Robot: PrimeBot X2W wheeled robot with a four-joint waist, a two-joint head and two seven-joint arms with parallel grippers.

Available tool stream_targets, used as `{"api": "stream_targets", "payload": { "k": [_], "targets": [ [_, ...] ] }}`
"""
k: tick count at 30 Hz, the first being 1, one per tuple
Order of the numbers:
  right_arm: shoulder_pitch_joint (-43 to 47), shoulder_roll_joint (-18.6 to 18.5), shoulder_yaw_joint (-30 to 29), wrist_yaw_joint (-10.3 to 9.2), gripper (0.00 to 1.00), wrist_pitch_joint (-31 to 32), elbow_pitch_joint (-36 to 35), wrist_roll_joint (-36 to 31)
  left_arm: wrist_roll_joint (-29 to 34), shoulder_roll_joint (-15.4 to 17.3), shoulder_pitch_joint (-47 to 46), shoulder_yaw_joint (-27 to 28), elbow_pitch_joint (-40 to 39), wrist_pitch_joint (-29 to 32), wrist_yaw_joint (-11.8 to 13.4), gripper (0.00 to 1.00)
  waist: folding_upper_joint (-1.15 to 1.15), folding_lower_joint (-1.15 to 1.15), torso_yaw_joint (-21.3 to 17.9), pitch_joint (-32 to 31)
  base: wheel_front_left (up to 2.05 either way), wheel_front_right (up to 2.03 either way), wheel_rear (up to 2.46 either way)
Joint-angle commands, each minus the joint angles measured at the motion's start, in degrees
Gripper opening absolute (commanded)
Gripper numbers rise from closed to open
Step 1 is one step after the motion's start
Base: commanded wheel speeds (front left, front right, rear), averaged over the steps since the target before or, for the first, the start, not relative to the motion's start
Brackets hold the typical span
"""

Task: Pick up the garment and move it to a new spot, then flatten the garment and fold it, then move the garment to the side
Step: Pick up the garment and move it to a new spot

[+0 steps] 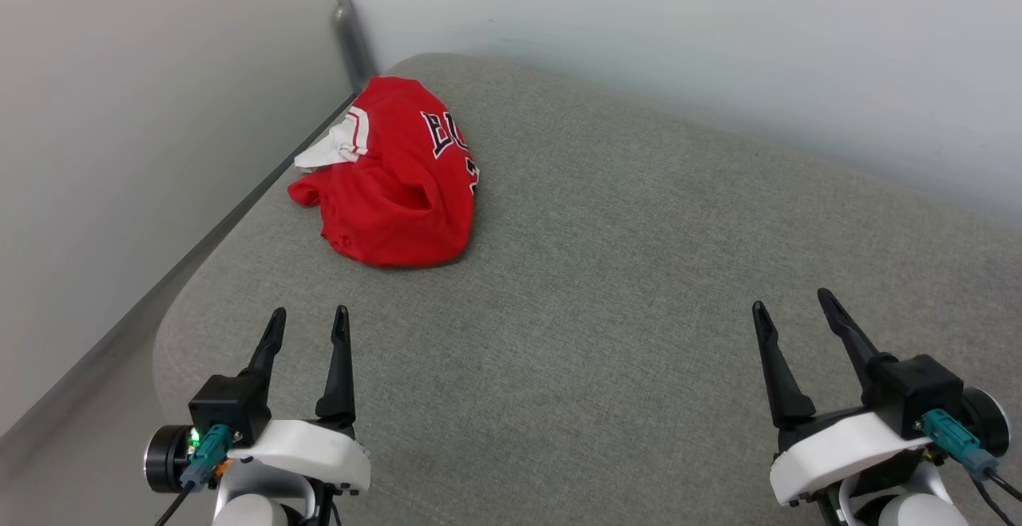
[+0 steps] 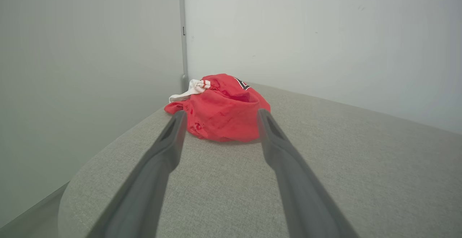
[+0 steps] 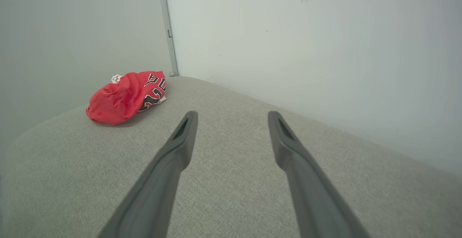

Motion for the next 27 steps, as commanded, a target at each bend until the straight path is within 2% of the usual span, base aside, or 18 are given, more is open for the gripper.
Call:
{"api": "stream_targets", "payload": {
  "k": [1,8,12,15,20,27],
  "targets": [
    [-0.8,0.1,0.1,-0.04,1.0,0.2,0.1,0.4,0.6,0.1,-0.2,0.0,-0.1,-0.1,-0.3,1.0,0.0,0.0,-0.1,0.0,0.0,0.0,0.0],
    [-1.6,0.1,0.7,-0.04,1.0,0.4,0.1,0.1,1.5,0.7,-3.6,0.5,0.1,-0.2,-0.7,1.0,0.0,0.0,-1.7,1.7,0.0,0.0,0.0],
    [-3.1,0.1,0.8,-0.04,1.0,1.2,-0.9,-0.9,0.4,2.1,-9.2,0.6,1.9,0.2,-1.4,1.0,0.0,0.0,-3.6,4.5,0.0,0.0,0.0],
    [-4.4,0.0,0.5,-0.04,1.0,2.0,-1.8,-2.1,-0.7,4.3,-16.0,1.5,4.1,3.2,-1.7,1.0,0.0,0.0,-5.4,7.5,0.0,0.0,0.0],
    [-7.4,0.0,0.8,-0.04,1.0,3.5,-3.6,-3.8,-3.5,8.6,-27.1,2.8,7.3,10.4,-2.2,1.0,0.0,0.0,-9.3,13.8,0.0,0.0,0.0],
    [-11.9,0.0,0.8,-0.04,1.0,3.7,-5.3,-5.4,-8.0,16.9,-39.1,2.9,16.5,26.5,-2.7,1.0,0.0,0.0,-14.2,22.7,0.0,0.0,0.0]
  ]
}}
